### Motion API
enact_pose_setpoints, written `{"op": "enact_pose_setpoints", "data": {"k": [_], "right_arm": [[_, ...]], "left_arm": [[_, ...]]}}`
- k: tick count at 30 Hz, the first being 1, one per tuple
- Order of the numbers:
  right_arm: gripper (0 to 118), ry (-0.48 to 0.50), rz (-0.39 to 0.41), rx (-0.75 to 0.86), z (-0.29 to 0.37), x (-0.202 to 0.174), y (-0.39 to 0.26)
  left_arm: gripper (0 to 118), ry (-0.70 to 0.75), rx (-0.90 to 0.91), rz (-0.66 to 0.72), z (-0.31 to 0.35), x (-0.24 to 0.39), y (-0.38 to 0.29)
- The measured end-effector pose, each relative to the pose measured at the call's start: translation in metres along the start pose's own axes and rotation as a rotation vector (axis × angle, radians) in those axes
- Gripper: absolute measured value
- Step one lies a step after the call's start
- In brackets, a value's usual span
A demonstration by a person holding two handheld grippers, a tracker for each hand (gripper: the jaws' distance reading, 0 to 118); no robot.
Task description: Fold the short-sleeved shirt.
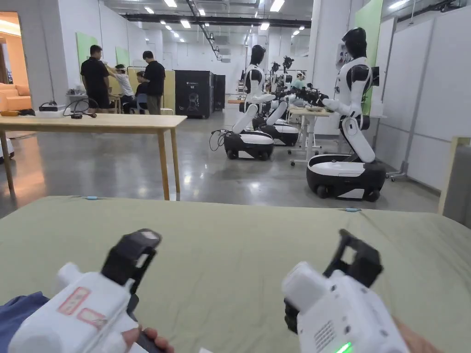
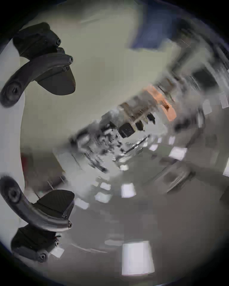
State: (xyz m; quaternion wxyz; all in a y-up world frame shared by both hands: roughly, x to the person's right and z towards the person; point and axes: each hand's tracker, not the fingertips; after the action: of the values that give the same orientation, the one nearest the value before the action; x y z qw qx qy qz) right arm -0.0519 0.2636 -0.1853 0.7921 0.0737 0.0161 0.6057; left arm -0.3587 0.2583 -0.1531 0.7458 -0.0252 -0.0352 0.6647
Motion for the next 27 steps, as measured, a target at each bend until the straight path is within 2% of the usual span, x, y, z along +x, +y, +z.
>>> {"op": "enact_pose_setpoints", "data": {"k": [1, 2, 3, 4, 6, 9, 11, 12, 14, 16, 17, 19, 21, 22, 23, 27], "right_arm": [[118, -0.071, 0.284, 0.045, 0.002, -0.019, 0.002], [118, -0.113, 0.497, 0.101, 0.005, -0.036, 0.0], [118, -0.105, 0.622, 0.152, 0.006, -0.046, -0.005], [118, -0.066, 0.639, 0.172, 0.008, -0.051, -0.006], [118, -0.001, 0.505, 0.175, 0.007, -0.045, -0.003], [118, 0.005, 0.16, 0.075, -0.002, -0.018, 0.001], [118, 0.058, -0.29, -0.021, -0.011, 0.018, -0.002], [118, 0.078, -0.476, -0.059, -0.015, 0.031, -0.007], [118, 0.118, -0.925, -0.167, -0.024, 0.055, -0.025], [118, 0.19, -1.241, -0.174, -0.028, 0.065, -0.047], [118, 0.218, -1.338, -0.177, -0.029, 0.064, -0.056], [118, 0.24, -1.443, -0.207, -0.03, 0.061, -0.064], [118, 0.179, -1.463, -0.206, -0.028, 0.058, -0.071], [118, 0.113, -1.419, -0.226, -0.025, 0.057, -0.067], [118, 0.091, -1.389, -0.226, -0.024, 0.056, -0.064], [118, 0.093, -1.277, -0.225, -0.023, 0.056, -0.06]], "left_arm": [[118, -0.02, -0.042, 0.216, -0.003, -0.021, 0.007], [118, -0.05, -0.065, 0.398, -0.007, -0.037, 0.009], [118, -0.068, -0.084, 0.516, -0.009, -0.049, 0.009], [118, -0.089, -0.099, 0.603, -0.01, -0.059, 0.008], [118, -0.043, -0.081, 0.459, -0.01, -0.057, 0.005], [118, 0.037, -0.087, 0.094, -0.013, -0.033, 0.003], [118, 0.117, -0.107, -0.238, -0.019, -0.001, -0.003], [118, 0.164, -0.107, -0.394, -0.021, 0.013, -0.008], [118, 0.196, -0.077, -0.797, -0.024, 0.046, -0.033], [118, 0.275, 0.014, -1.159, -0.027, 0.065, -0.059], [118, 0.323, 0.099, -1.328, -0.028, 0.071, -0.073], [118, 0.358, 0.231, -1.498, -0.032, 0.073, -0.09], [118, 0.334, 0.202, -1.565, -0.031, 0.071, -0.095], [118, 0.319, 0.159, -1.578, -0.031, 0.071, -0.096], [118, 0.314, 0.129, -1.573, -0.032, 0.071, -0.097], [118, 0.304, 0.109, -1.532, -0.031, 0.069, -0.094]]}}
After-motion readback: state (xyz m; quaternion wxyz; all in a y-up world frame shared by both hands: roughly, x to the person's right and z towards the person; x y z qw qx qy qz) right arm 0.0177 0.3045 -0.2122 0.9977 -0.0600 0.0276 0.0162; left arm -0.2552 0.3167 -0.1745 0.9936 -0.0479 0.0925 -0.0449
